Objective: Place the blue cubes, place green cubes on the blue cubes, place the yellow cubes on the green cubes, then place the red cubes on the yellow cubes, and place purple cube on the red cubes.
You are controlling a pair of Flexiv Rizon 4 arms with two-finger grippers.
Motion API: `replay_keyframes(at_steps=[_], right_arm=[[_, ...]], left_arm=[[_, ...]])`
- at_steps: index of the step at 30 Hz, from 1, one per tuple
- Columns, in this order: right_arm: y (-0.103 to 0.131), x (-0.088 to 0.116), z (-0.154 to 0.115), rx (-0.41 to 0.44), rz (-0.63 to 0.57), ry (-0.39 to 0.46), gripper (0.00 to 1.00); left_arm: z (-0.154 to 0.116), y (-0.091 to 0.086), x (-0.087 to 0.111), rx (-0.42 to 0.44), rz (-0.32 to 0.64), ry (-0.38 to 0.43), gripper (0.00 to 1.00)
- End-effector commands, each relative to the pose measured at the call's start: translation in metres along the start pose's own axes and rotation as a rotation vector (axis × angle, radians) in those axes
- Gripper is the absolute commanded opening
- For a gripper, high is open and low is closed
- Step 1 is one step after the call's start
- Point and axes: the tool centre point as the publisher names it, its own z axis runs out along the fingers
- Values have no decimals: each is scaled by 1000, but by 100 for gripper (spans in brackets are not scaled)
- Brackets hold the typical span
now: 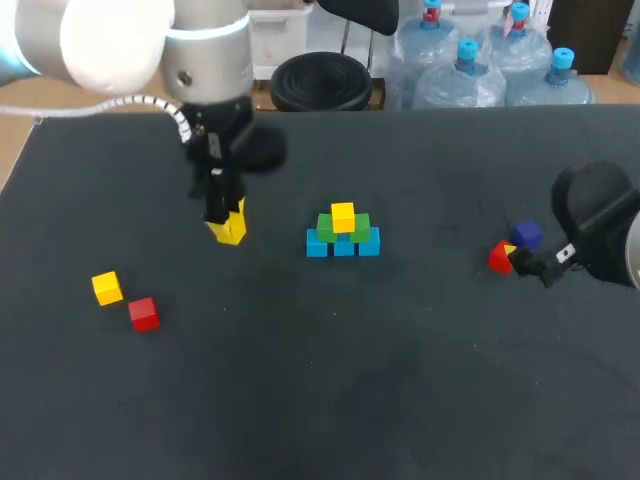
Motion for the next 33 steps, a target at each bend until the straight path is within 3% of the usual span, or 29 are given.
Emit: replay_keyframes(at_steps=[1,5,33], right_arm=[[0,2,1,0,2,-11,100],[0,2,1,0,2,-11,100],[0,2,1,0,2,-11,100]], left_arm=[[-9,12,-4,31,-23,-41,0],[-17,15,-13,19,-28,-82,0],[-16,36,-60,4,63,-35,0]])
